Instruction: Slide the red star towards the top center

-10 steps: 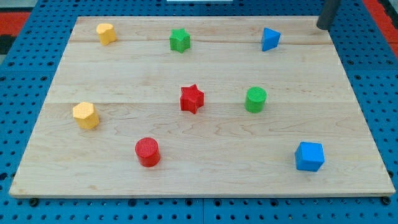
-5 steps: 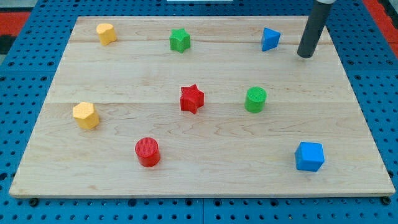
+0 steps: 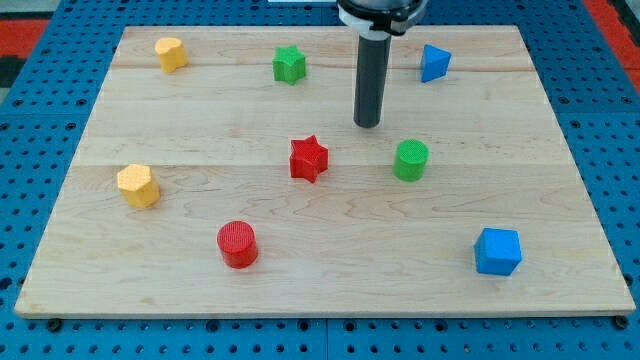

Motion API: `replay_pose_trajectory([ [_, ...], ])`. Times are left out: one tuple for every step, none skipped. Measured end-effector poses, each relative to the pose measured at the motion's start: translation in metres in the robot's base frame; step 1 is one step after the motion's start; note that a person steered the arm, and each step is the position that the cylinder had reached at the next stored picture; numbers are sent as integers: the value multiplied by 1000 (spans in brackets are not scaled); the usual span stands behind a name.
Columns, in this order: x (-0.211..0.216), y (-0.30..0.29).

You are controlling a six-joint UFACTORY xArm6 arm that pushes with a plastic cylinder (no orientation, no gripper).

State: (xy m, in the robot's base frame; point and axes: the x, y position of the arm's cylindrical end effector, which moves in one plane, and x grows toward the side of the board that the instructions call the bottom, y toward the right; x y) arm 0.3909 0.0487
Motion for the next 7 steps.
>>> replay_pose_trajectory([
  [38,-11],
  [71,-14],
  [84,-54],
  [86,-82],
  [72,-82],
  [59,-104],
  [42,-118],
])
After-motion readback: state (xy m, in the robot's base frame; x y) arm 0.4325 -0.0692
